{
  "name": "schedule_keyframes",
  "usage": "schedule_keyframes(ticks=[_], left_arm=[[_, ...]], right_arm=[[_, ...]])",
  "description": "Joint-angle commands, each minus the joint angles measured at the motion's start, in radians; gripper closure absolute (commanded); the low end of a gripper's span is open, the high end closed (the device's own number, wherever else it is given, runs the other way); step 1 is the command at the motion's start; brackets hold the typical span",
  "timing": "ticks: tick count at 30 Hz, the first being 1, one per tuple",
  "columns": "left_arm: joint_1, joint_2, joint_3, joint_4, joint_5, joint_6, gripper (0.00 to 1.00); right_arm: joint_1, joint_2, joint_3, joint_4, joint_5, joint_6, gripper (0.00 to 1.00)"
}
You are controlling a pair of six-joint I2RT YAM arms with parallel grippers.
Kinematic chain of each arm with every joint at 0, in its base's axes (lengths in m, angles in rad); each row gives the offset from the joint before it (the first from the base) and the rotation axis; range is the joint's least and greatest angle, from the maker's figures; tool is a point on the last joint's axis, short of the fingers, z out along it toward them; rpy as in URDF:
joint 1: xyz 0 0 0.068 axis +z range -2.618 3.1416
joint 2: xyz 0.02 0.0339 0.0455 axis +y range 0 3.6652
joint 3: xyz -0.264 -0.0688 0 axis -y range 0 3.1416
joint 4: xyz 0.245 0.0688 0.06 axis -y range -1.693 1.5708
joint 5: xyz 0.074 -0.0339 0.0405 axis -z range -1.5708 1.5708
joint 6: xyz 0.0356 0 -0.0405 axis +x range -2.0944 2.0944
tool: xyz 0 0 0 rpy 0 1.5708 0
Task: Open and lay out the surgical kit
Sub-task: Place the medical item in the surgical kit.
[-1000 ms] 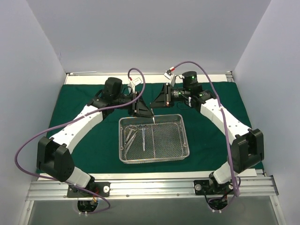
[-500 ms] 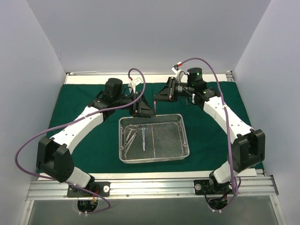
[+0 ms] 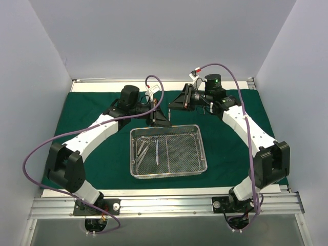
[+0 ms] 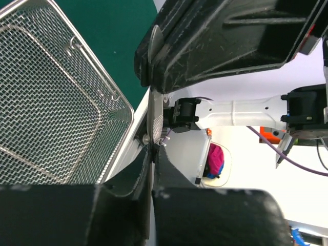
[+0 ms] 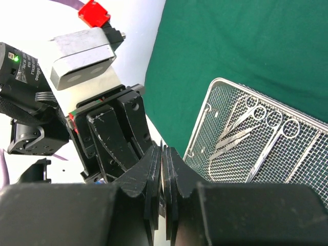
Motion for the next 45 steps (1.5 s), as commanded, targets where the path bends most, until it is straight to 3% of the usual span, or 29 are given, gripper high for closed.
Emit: schedule_keyframes(ticks=[1,4,5,7,8,10,14,15,16,17,18,21,23,27,30,33,38,45], left_arm=[[-0.005,-0.009,0.025,0.078,0.029,-0.010,0.98],[0.002,-0.035,0.011,0.066,0.055,-0.011,0.98],[0.005,-0.042,0.008,0.053,0.063,-0.013,0.98],[0.021,-0.072,-0.001,-0.002,0.080,-0.002,0.98],[0.031,-0.086,-0.010,-0.016,0.089,-0.003,0.98],[0.049,-0.127,-0.038,-0.054,0.127,-0.014,0.98],[0.057,-0.195,-0.058,-0.186,0.162,0.012,0.98],[0.055,-0.210,-0.061,-0.209,0.173,0.025,0.98],[0.054,-0.235,-0.069,-0.252,0.178,0.030,0.98],[0.049,-0.250,-0.076,-0.263,0.172,0.023,0.98],[0.046,-0.281,-0.088,-0.263,0.173,0.010,0.98],[0.031,-0.337,-0.144,-0.254,0.202,-0.043,0.98],[0.016,-0.370,-0.205,-0.196,0.212,-0.127,0.98],[-0.001,-0.468,-0.299,-0.119,0.253,-0.235,0.98],[-0.014,-0.544,-0.372,-0.096,0.268,-0.304,0.98],[-0.017,-0.632,-0.423,-0.074,0.284,-0.390,0.98],[-0.018,-0.726,-0.477,-0.037,0.327,-0.517,0.98],[-0.018,-0.734,-0.403,-0.267,0.380,-0.409,0.98]], right_arm=[[0.006,-0.027,0.056,0.013,-0.005,0.000,1.00],[0.006,-0.032,0.090,-0.057,0.015,-0.073,0.96],[0.005,-0.030,0.110,-0.147,0.031,-0.117,0.87],[0.006,-0.026,0.208,-0.281,0.127,-0.244,0.57],[0.006,-0.024,0.242,-0.406,0.165,-0.386,0.53],[0.011,-0.041,0.296,-0.502,0.262,-0.488,0.40],[0.080,-0.133,0.238,-0.515,0.440,-0.737,0.28],[0.115,-0.160,0.205,-0.501,0.486,-0.791,0.27],[0.167,-0.218,0.134,-0.460,0.625,-0.839,0.23],[0.290,-0.248,0.094,-0.434,0.705,-0.890,0.20],[0.354,-0.279,0.057,-0.408,0.776,-1.002,0.11],[0.551,-0.387,-0.072,-0.296,0.968,-1.251,0.03],[0.624,-0.444,-0.106,-0.273,0.992,-1.379,0.05],[0.779,-0.443,-0.059,-0.289,1.113,-1.441,0.39],[0.833,-0.460,-0.060,-0.309,1.138,-1.493,0.34],[0.969,-0.460,-0.048,-0.335,1.204,-1.559,0.27],[1.170,-0.434,-0.040,-0.388,1.258,-1.658,0.25],[1.221,-0.400,-0.062,-0.319,1.218,-1.760,0.31]])
